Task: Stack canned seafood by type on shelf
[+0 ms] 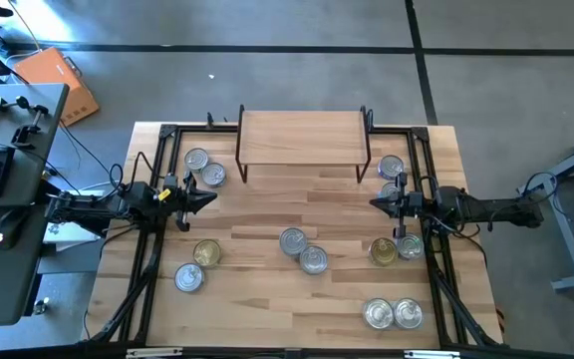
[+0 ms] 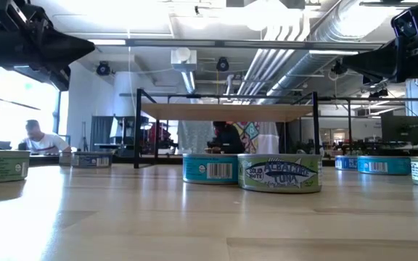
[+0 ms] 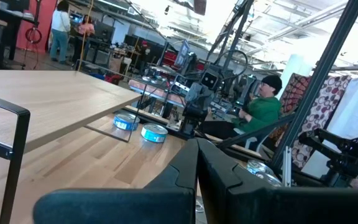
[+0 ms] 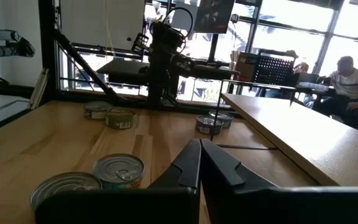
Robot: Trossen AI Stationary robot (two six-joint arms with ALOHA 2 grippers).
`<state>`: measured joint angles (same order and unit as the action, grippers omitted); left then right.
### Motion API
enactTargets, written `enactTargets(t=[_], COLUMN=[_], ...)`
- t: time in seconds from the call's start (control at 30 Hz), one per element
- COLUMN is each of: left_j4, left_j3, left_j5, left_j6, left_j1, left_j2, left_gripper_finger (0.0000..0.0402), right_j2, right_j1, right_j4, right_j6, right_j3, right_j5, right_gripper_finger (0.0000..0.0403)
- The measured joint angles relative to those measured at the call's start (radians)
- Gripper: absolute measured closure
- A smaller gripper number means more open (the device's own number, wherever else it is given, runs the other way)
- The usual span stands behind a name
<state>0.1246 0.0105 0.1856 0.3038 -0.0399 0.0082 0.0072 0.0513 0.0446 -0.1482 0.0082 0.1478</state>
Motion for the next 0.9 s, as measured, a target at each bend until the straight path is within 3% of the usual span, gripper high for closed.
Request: enactTargets(t=[0.07, 0.17, 0.23, 0.43, 0.5, 0.63, 0.9], left_j4=[0.000, 0.000, 0.000, 0.000, 0.000, 0.000, 0.000], left_j3=[0.000, 0.000, 0.000, 0.000, 0.000, 0.000, 0.000], left_j5=[0.000, 0.000, 0.000, 0.000, 0.000, 0.000, 0.000], left_j6=[0.000, 0.000, 0.000, 0.000, 0.000, 0.000, 0.000], left_j1=[0.000, 0.000, 0.000, 0.000, 0.000, 0.000, 0.000], left_j2=[0.000, 0.000, 0.000, 0.000, 0.000, 0.000, 0.000], left_gripper_finger=[0.0401, 0.0401, 0.0401, 0.0401, 0.0401, 0.0401, 0.0401], right_j2=[0.000, 0.000, 0.000, 0.051, 0.099, 0.231, 0.518], right_j1=[0.000, 0.000, 0.000, 0.000, 0.002, 0.025, 0.055], right_j4=[0.031, 0.125, 0.173, 0.237, 0.262, 0.296, 0.421], right_j6=[0.094, 0.384, 0.466, 0.468, 0.485, 0.484, 0.484], right_j3=[0.000, 0.000, 0.000, 0.000, 0.000, 0.000, 0.000], right_j5=[0.000, 0.002, 0.008, -0.035, -0.089, -0.076, -0.040], right_gripper_finger=[0.0402, 0.0402, 0.0402, 0.0402, 0.0402, 0.0389, 0.0279])
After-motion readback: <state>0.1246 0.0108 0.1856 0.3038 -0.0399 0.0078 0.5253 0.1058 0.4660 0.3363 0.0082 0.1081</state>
